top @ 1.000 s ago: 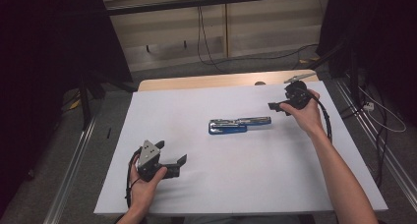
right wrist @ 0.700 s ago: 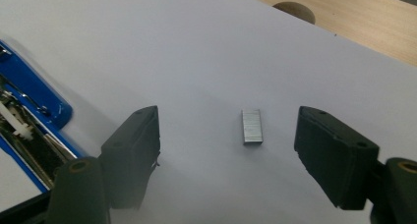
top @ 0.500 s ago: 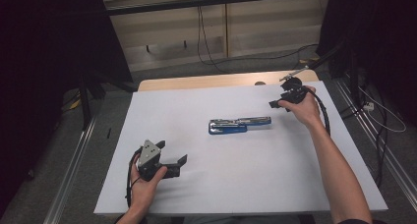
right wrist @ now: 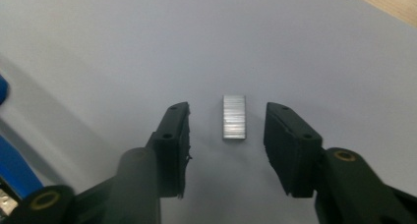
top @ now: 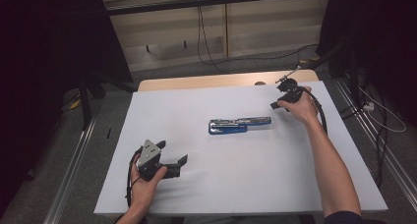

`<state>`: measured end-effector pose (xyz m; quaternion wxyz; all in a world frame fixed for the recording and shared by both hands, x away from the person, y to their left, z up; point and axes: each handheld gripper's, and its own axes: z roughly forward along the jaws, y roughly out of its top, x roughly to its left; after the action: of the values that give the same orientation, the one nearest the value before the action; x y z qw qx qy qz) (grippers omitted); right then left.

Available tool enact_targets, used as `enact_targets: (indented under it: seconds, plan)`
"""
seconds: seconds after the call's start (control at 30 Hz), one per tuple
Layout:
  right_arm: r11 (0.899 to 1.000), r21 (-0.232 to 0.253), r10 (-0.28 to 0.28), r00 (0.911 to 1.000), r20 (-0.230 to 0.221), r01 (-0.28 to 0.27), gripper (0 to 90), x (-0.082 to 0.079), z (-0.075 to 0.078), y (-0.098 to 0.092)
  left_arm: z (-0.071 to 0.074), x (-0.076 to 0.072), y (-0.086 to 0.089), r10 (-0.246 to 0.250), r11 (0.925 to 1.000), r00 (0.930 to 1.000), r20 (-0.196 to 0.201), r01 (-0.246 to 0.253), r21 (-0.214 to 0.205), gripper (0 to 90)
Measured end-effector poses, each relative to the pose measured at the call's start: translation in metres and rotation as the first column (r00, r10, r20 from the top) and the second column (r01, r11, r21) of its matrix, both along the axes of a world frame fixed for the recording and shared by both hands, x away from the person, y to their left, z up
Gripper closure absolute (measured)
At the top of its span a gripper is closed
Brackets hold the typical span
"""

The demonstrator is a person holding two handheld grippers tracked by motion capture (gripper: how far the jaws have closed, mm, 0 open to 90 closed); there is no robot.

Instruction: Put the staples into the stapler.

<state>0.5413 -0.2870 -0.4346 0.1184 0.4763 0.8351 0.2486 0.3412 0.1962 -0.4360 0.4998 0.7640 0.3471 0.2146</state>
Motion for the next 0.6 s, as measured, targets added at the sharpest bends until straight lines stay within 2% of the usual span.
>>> enact_targets:
  seconds: [0.1,0.3,0.43,0.6]
  plan:
    - [1.0,-0.009,0.005,1.0,0.007,-0.005,60.7,0.0018,-0.001,-0.0002,-0.0002,0.0001,-0.0005,-0.006,1.0,1.0,0.0,0.006,0.006,4.9]
    - [0.999,-0.032,0.002,1.0,0.009,-0.002,64.9,0.0038,-0.005,-0.0011,-0.0001,-0.0001,-0.0007,-0.011,0.9999,0.9999,-0.002,0.011,0.012,5.0]
    - [0.999,-0.038,0.019,0.9996,0.019,-0.019,69.8,0.0048,-0.0068,-0.0013,-0.0004,-0.0003,-0.0014,-0.013,0.9999,0.9999,-0.004,0.013,0.008,5.0]
    - [0.999,-0.049,0.025,0.9991,0.035,-0.023,71.6,0.0062,-0.0074,0.0012,-0.0005,-0.0002,-0.0013,-0.016,0.9998,0.9999,-0.004,0.016,0.013,5.0]
